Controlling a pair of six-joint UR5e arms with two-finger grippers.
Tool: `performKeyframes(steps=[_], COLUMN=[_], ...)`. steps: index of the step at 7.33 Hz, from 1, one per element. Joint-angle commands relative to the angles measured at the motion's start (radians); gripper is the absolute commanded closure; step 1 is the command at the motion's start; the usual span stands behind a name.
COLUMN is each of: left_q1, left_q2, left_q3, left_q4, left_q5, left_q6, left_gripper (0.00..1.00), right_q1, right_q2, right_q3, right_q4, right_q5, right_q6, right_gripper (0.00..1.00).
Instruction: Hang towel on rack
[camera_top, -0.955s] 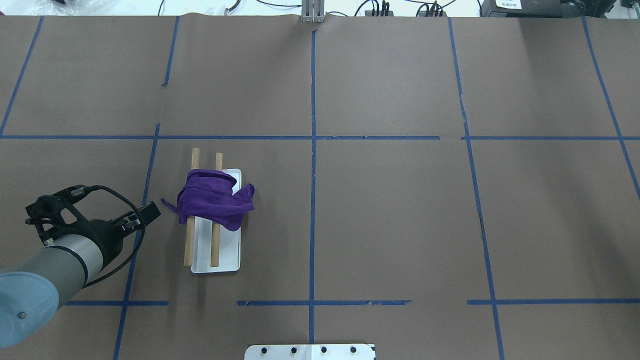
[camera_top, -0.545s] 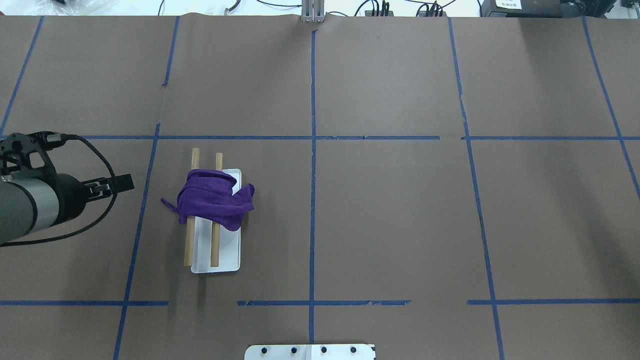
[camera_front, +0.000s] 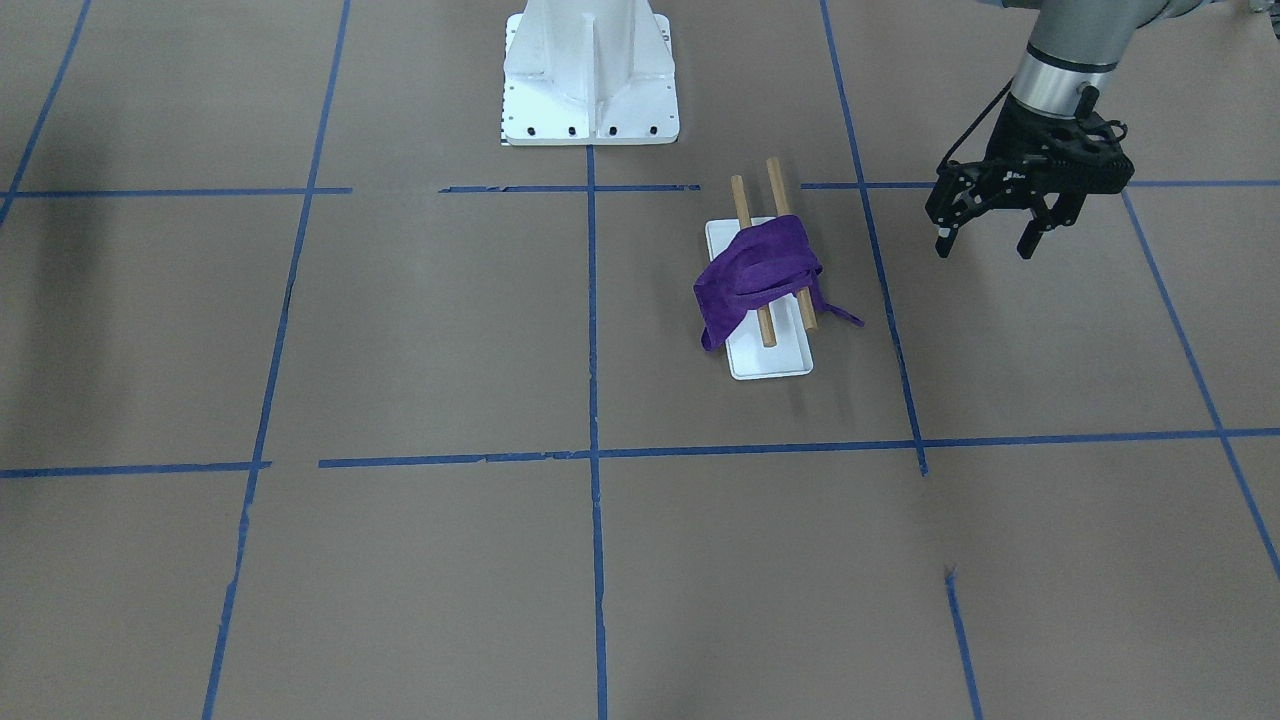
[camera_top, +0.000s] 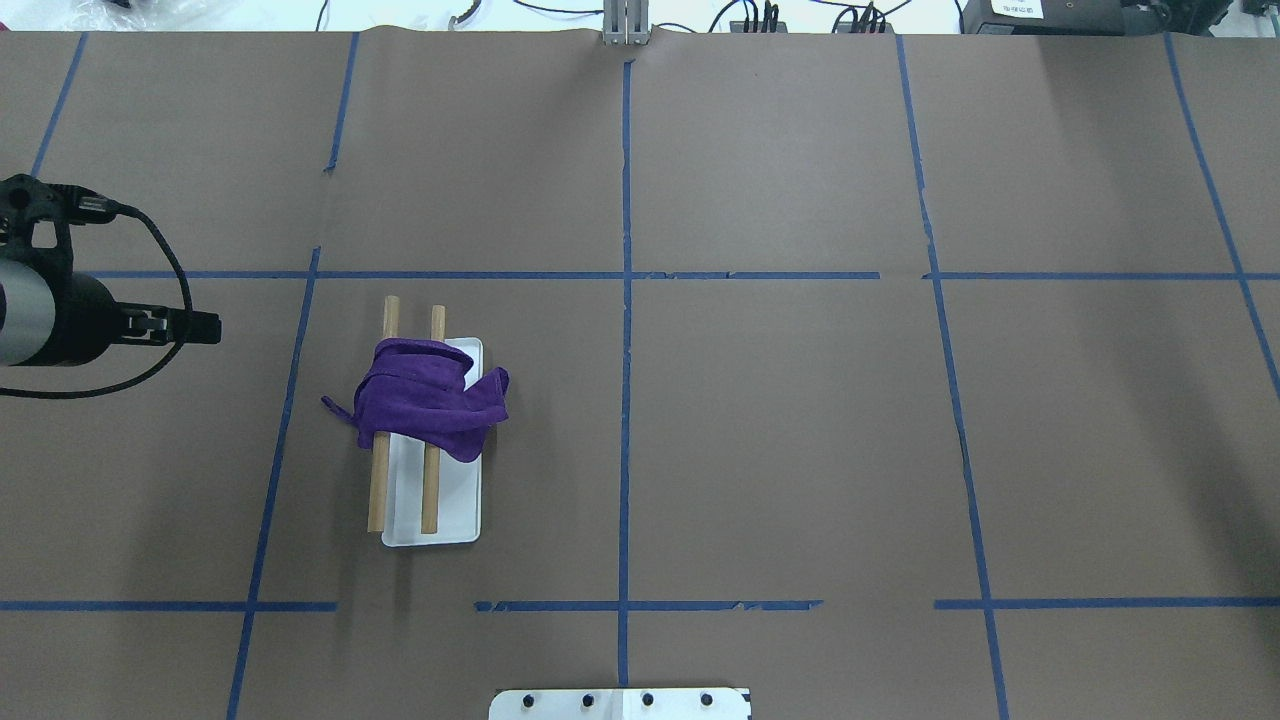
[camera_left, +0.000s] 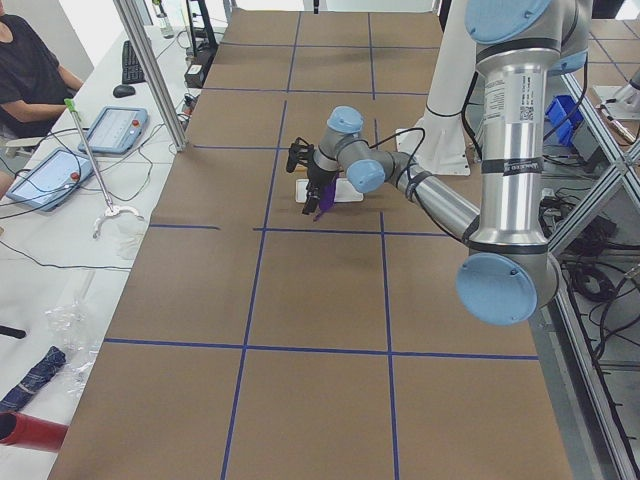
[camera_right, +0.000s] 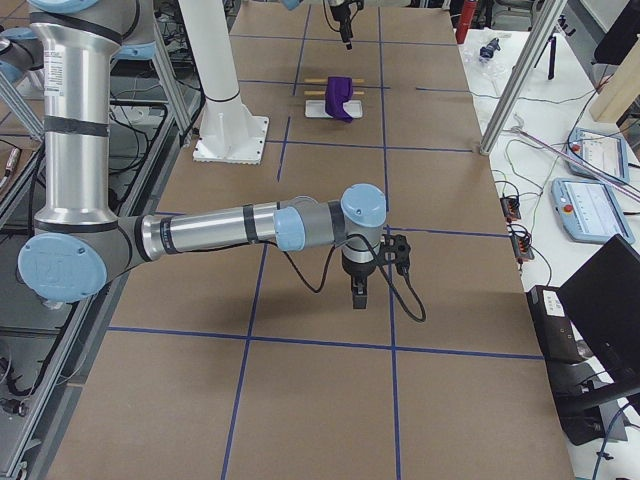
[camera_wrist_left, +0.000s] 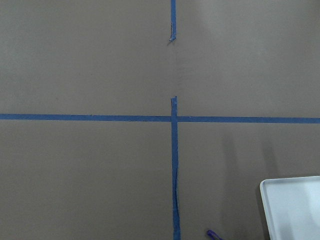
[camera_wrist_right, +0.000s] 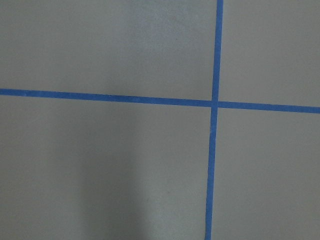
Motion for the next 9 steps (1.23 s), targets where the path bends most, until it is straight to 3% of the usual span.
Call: performKeyframes(steps=[1, 2, 3, 6, 9], left_q1=[-0.160, -0.247, -0.336, -0.605, -0.685], left_q2=[-0.008, -0.002, 0.009, -0.006, -0.034], left_q3=[0.083, 0.120, 0.169, 0.319, 0.377], left_q4=[0.000, 0.003, 0.010, 0.192, 0.344], left_q5=[-0.149, -0.243, -0.279, -0.279, -0.329], left_q6=[0.251, 0.368, 0.507, 0.937, 1.010], left_gripper=[0.00, 0.00, 0.00, 0.00, 0.00], right_q1=[0.070, 0.091, 0.106, 0.111, 0.111], right_q2=[-0.004, -0.009, -0.016, -0.025, -0.025], right_q3=[-0.054, -0.071, -0.074, -0.076, -0.071], right_q4=[0.000, 0.000, 0.000, 0.000, 0.002], right_q5=[0.093, 0.094, 0.102, 0.110, 0.110], right_q6=[-0.119, -0.138, -0.138, -0.133, -0.130], right_gripper=[0.00, 0.00, 0.00, 0.00, 0.00])
